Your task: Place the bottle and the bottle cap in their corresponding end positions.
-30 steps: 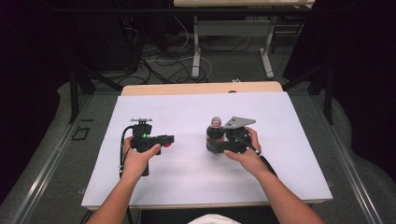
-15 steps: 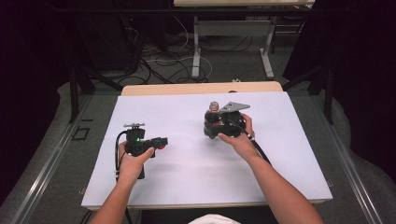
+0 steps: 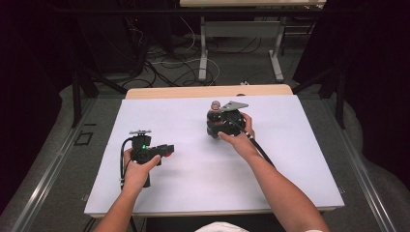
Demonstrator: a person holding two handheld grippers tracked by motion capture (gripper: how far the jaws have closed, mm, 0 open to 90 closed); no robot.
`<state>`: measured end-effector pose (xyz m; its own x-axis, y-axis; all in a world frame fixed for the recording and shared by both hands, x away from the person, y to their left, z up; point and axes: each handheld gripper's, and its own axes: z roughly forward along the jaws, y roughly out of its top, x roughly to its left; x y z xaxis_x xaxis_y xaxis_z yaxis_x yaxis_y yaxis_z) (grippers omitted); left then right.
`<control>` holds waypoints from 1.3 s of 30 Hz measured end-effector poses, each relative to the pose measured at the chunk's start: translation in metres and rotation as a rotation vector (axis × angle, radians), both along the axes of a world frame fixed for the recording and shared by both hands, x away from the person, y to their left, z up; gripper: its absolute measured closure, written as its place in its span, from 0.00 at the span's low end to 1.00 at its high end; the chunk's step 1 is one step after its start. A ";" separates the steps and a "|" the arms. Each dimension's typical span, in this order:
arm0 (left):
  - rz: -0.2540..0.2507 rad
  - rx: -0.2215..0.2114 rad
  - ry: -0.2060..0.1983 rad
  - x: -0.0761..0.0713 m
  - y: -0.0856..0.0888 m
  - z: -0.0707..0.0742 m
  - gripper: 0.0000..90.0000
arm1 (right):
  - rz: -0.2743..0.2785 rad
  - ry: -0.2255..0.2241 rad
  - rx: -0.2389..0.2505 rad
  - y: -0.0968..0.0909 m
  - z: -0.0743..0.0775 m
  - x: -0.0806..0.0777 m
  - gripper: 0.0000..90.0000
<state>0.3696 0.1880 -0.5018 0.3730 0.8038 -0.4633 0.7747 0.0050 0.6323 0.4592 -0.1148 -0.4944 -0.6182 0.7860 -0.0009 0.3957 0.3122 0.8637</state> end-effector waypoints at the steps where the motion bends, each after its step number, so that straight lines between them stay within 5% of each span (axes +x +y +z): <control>1: 0.000 0.000 0.003 0.000 0.000 0.000 0.69 | -0.001 -0.001 -0.003 0.001 -0.003 0.001 0.33; 26: 0.001 0.003 0.016 0.000 -0.001 -0.004 0.69 | 0.012 -0.024 0.008 0.011 -0.028 -0.005 0.31; 39: -0.070 0.048 0.015 0.000 -0.027 -0.014 0.69 | 0.014 -0.003 0.003 -0.006 -0.028 -0.014 0.21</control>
